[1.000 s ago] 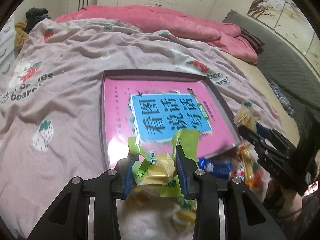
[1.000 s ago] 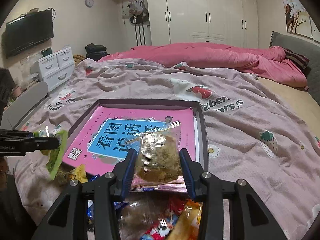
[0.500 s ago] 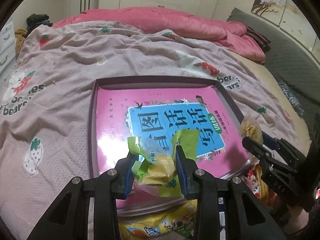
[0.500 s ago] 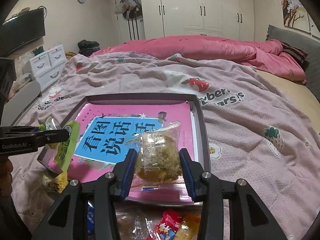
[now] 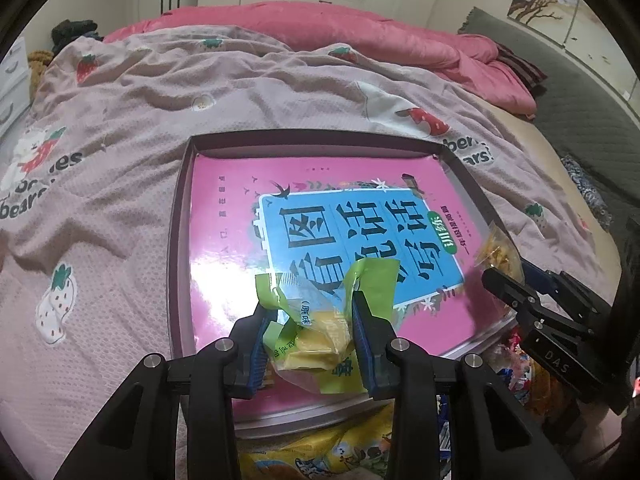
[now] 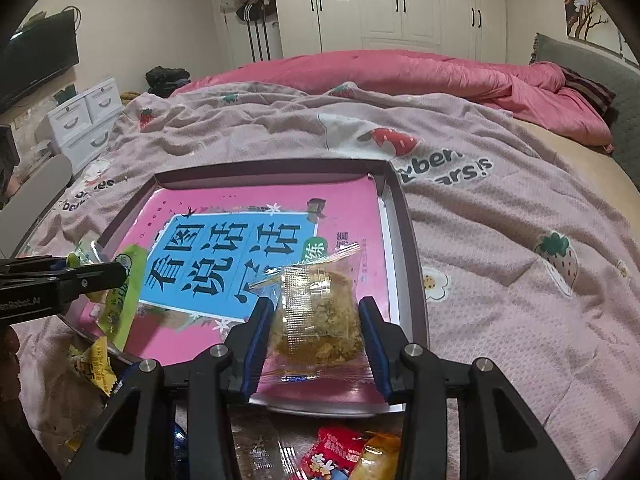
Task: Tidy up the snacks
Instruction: 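Carry the green packet with the left tool while the right tool carries the pastry bag, then open the left tool onto the tray while the right tool releases the pastry bag there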
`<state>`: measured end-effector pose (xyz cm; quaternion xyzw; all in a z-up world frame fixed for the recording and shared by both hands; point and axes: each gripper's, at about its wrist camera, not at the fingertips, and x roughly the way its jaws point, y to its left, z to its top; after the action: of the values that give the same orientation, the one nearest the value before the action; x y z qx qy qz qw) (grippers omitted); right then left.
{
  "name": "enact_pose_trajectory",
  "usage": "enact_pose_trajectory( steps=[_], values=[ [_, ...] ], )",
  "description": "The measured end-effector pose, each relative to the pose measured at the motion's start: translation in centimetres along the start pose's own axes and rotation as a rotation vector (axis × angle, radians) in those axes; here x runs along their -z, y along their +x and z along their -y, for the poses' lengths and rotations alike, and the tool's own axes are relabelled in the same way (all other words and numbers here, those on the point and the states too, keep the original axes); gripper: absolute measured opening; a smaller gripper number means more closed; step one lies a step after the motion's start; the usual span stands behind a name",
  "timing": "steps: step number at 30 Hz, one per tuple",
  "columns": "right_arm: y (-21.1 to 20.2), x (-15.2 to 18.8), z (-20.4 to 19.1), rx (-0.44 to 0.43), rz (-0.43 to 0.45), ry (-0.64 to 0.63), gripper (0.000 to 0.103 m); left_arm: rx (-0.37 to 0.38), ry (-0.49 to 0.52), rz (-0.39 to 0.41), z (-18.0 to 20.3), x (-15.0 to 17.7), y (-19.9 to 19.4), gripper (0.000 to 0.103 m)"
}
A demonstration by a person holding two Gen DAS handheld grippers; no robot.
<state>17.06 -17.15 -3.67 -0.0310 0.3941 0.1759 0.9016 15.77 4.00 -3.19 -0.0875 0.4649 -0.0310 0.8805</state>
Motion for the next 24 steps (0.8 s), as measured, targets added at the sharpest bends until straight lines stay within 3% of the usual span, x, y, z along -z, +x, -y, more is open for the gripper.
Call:
enact_pose_trajectory(
  steps=[24],
  values=[
    [-1.6, 0.3, 0.5, -0.012, 0.016, 0.024, 0.045, 0.02, -0.038, 0.004, -0.9, 0.0, -0.3, 0.046]
  ],
)
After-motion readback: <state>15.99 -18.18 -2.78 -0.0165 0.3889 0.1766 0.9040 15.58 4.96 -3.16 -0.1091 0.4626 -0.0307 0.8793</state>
